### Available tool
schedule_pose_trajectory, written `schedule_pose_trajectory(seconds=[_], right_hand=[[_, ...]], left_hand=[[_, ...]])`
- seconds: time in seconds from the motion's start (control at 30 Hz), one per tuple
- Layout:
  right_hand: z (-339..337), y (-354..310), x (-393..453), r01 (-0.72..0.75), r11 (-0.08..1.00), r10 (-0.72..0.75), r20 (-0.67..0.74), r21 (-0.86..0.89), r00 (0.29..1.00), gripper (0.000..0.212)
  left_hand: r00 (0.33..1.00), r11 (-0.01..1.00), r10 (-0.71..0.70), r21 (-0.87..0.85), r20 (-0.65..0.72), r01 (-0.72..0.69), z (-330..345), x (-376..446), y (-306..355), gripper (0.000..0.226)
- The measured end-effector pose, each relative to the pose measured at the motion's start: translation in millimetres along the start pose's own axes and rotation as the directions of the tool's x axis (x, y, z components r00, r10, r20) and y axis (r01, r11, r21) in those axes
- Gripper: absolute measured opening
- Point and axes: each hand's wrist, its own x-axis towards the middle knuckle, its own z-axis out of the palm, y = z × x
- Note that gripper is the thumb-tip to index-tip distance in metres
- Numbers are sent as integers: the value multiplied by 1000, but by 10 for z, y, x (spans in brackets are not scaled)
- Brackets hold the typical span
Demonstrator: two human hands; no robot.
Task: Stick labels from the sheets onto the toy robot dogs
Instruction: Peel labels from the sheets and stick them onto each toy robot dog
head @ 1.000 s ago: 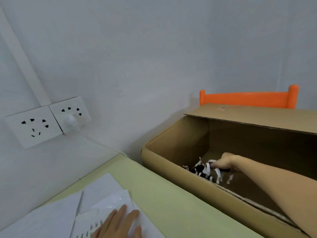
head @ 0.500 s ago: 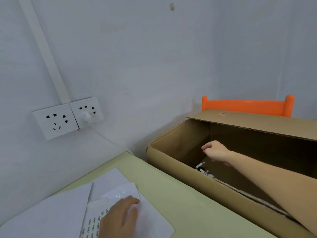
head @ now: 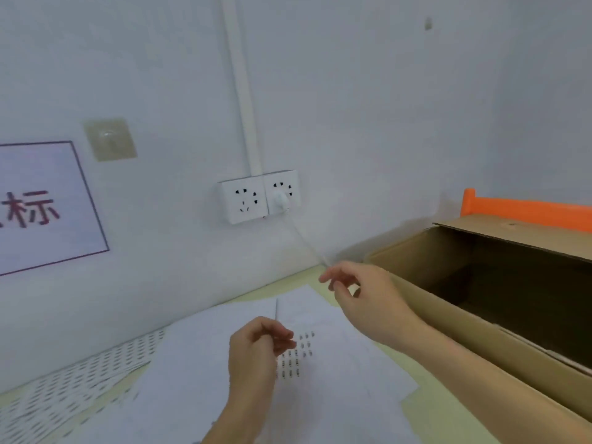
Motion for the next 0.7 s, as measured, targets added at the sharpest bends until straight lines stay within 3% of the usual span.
schedule_pose_trajectory(seconds=[0.07, 0.13, 0.2, 0.3, 0.4, 0.47, 0.6, 0.7], right_hand=[[311, -180, -152, 2, 998, -5, 50, 70, 999, 32], [652, -303, -322, -16, 994, 2, 123, 111, 992, 32], [978, -402, -500, -6, 996, -13, 210, 91, 978, 31], [1342, -618, -728, 70, 996, -83, 390, 47, 917, 27], [1585, -873, -916, 164, 986, -152, 523, 24, 838, 36], [1724, -1054, -1082, 224, 974, -199, 567, 26, 799, 47], [1853, -1387, -1400, 542, 838, -388, 630, -63, 673, 80], [1967, -1506, -1518, 647, 723, -358, 669, -244, 652, 68]], left_hand=[[996, 980, 92, 176, 11, -93, -338, -113, -2, 48], [980, 895, 190, 401, 56, -196, -771, -225, -30, 50], [955, 693, 243, 659, 168, -292, -1237, -361, -38, 49], [940, 274, 150, 900, 308, -338, -1896, -578, 52, 38], [967, 105, 132, 967, 219, -233, -2433, -858, 162, 46], [987, 60, 149, 995, 67, -77, -2708, -1097, 222, 54], [951, 180, 283, 981, -126, 76, -3115, -1433, 300, 56], [904, 208, 314, 950, -289, 231, -3316, -1424, 354, 46]])
